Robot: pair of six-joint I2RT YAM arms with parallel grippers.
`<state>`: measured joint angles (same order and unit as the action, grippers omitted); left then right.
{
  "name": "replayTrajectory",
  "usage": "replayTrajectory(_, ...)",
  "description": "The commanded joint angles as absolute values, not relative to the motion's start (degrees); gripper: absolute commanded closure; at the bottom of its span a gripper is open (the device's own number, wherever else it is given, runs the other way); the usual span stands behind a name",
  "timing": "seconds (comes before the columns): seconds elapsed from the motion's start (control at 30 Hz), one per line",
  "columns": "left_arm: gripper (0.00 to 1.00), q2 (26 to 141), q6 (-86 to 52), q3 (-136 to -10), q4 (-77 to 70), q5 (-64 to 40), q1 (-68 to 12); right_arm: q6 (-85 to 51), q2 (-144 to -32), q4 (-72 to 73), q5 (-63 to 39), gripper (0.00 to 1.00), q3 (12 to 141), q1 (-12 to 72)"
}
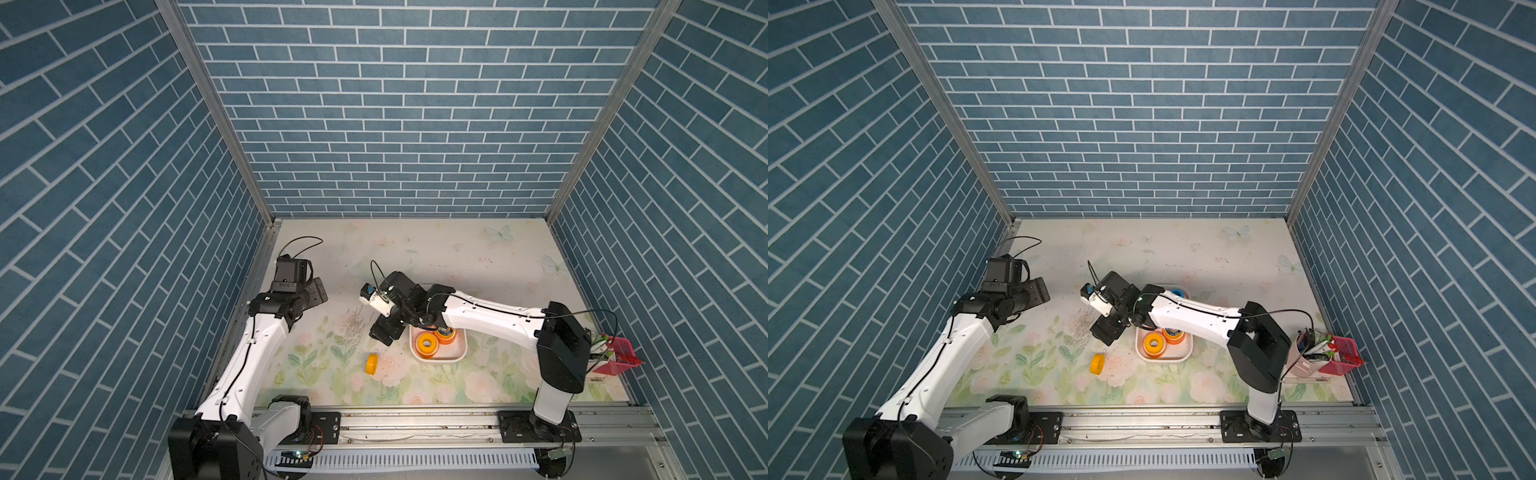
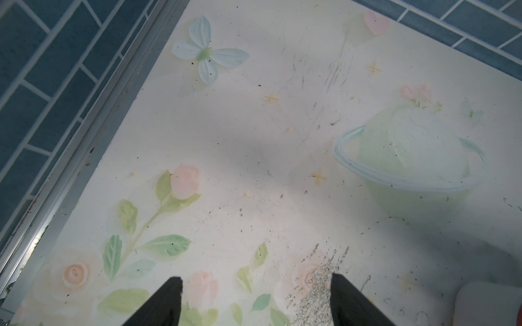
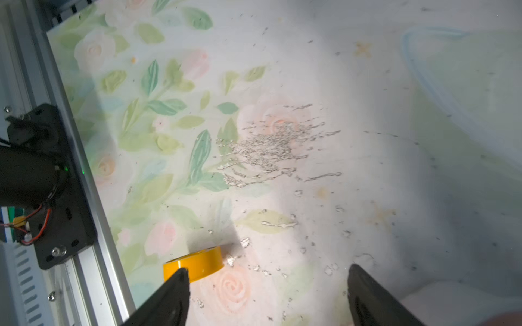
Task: Put the sealing tape into the storage box
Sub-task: Pick up the sealing tape at the center of the board.
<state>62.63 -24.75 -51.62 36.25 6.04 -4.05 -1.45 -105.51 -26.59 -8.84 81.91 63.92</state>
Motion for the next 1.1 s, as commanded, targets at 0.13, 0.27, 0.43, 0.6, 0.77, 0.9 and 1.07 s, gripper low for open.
replayTrajectory(0.13,0.14,62.57,-23.82,-51.06,35.24,5.23,-3.34,2.98,-114.34,-36.36,-9.4,0.11,90.1,69.28)
replayTrajectory(0.27,0.14,62.7,-23.89,-50.89,35.16,5.32,-3.34,3.27,-117.77,-39.51,-6.61,0.11,92.68,71.04)
replayTrajectory(0.43,0.14,62.91,-23.75,-50.8,35.16,5.01,-3.34,3.6,-120.42,-41.12,-6.07,0.13,93.6,72.42)
replayTrajectory(0.6,0.14,63.1,-23.74,-50.69,35.07,4.92,-3.34,3.8,-121.52,-42.14,-5.93,0.18,93.6,73.32)
replayTrajectory(0.77,0.14,63.6,-23.69,-50.58,35.11,4.58,-3.34,4.44,-122.47,-42.58,-5.88,0.28,93.86,73.74)
replayTrajectory(0.9,0.14,63.63,-23.65,-50.54,35.02,4.56,-3.34,4.38,-122.93,-42.65,-6.2,0.36,94.14,73.82)
replayTrajectory(1.07,0.14,63.78,-23.73,-50.41,34.98,4.45,-3.34,4.22,-122.92,-42.64,-6.5,0.45,94.64,73.83)
